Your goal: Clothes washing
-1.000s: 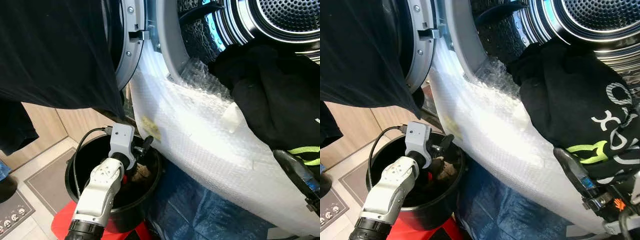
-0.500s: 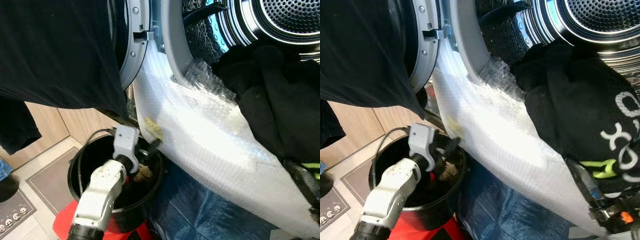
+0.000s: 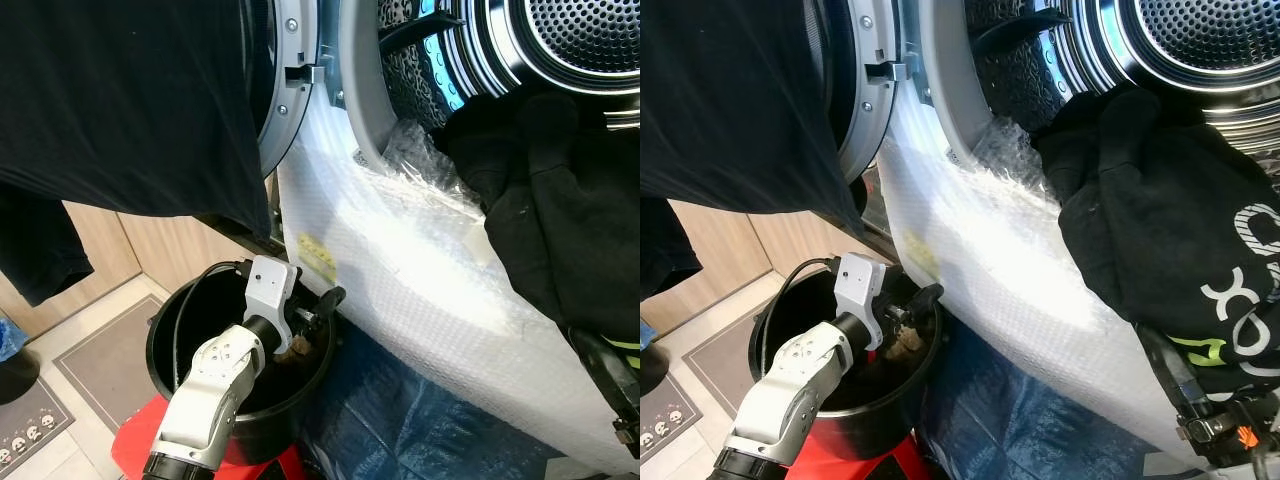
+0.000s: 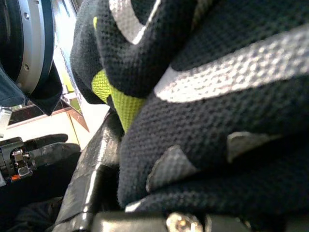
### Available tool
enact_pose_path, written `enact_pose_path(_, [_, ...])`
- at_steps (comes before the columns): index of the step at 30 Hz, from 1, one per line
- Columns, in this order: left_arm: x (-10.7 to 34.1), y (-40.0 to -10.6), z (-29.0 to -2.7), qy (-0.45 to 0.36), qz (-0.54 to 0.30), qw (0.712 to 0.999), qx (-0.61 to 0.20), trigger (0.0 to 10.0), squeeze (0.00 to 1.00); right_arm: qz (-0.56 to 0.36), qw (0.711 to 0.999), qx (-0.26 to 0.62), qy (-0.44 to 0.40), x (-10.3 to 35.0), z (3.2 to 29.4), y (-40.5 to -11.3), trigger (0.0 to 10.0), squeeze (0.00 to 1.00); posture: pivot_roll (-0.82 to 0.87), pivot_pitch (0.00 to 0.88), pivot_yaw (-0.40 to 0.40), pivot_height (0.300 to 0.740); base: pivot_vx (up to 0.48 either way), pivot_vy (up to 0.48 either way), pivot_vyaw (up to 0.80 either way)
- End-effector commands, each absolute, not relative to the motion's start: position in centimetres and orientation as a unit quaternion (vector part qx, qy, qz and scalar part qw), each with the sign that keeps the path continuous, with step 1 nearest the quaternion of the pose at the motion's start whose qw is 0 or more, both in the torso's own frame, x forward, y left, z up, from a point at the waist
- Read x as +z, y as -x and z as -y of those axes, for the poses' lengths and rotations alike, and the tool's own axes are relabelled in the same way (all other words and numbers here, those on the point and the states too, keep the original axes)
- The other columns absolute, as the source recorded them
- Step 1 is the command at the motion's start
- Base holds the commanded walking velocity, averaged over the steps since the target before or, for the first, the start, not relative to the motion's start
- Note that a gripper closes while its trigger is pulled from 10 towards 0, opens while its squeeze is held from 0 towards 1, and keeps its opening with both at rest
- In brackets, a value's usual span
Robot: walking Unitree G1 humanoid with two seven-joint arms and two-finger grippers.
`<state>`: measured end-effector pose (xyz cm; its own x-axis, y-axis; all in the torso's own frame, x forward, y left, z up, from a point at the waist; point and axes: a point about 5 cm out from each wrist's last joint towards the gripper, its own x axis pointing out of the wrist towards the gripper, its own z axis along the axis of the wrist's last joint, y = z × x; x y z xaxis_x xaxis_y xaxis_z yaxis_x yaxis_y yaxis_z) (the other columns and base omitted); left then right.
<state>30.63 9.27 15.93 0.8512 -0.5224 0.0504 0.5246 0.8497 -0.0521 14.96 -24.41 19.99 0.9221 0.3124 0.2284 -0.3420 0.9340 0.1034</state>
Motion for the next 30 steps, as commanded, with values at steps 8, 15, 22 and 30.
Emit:
enact_pose_path(8, [16.26, -30.33, -9.26, 0.034, 0.026, 0.959, -0.28, 10.0, 0.0, 0.115, 0.975, 0.152, -0.116, 19.4, 25.48, -14.87, 0.0, 0.0, 0.0, 0.111, 0.009, 0.74, 0.0, 0.0, 0.0])
enact_pose_path(15, [16.36, -30.32, -9.19, 0.031, 0.027, 0.958, -0.282, 10.0, 0.0, 0.095, 0.977, 0.163, -0.105, 18.81, 25.07, -15.46, 10.0, 0.0, 0.0, 0.108, 0.01, 0.74, 0.0, 0.0, 0.0])
enact_pose_path(22, [16.36, -30.27, -9.3, 0.029, 0.026, 0.959, -0.282, 10.0, 0.0, 0.095, 0.975, 0.167, -0.115, 18.65, 25.16, -15.43, 10.0, 1.0, 0.01, 0.11, 0.009, 0.74, 0.0, 0.0, 0.0])
enact_pose_path(30, [16.43, -30.24, -9.31, 0.028, 0.027, 0.958, -0.285, 10.0, 0.0, 0.106, 0.966, 0.204, -0.12, 18.98, 24.61, -14.85, 10.0, 1.0, 0.01, 0.111, 0.013, 0.74, 0.0, 0.0, 0.0])
